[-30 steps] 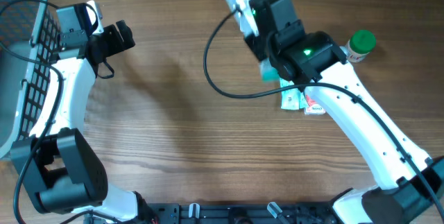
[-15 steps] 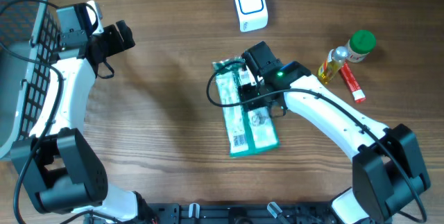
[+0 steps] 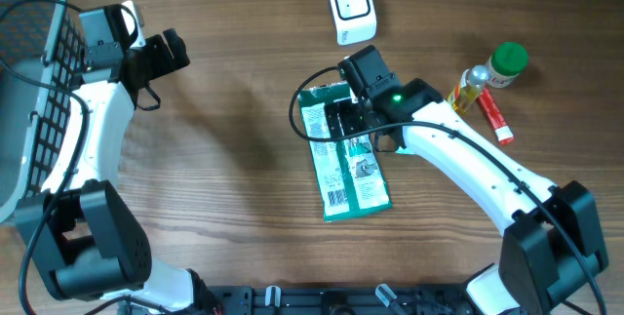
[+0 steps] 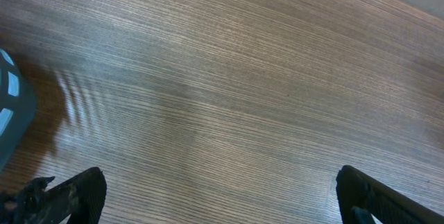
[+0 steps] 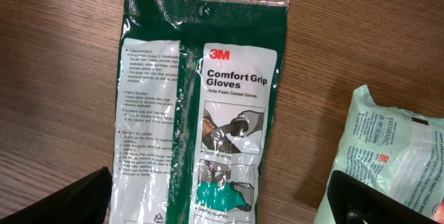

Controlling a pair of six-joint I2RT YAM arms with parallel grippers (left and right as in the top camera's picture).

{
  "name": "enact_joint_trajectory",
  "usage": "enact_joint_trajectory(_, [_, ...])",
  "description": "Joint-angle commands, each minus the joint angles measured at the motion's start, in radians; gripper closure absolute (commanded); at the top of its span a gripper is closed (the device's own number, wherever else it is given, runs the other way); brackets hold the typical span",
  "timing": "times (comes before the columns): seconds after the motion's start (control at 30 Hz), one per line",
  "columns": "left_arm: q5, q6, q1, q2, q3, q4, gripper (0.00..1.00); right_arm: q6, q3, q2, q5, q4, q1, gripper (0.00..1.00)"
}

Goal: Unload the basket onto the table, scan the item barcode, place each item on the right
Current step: 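Lower the gloves pack onto the table center and open the right gripper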

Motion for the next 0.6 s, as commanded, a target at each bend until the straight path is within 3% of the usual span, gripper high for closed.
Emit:
enact_joint_trajectory(0.0, [-0.002,0.018,-0.001,-0.014,0.008,0.002,0.00,0.015,0.020,-0.018,0.021,0.002,0.002,0.01])
enact_joint_trajectory(0.57, [-0.002,0.018,-0.001,-0.014,0.008,0.002,0.00,0.013,0.008,-0.056,0.043,0.013,0.000,0.00])
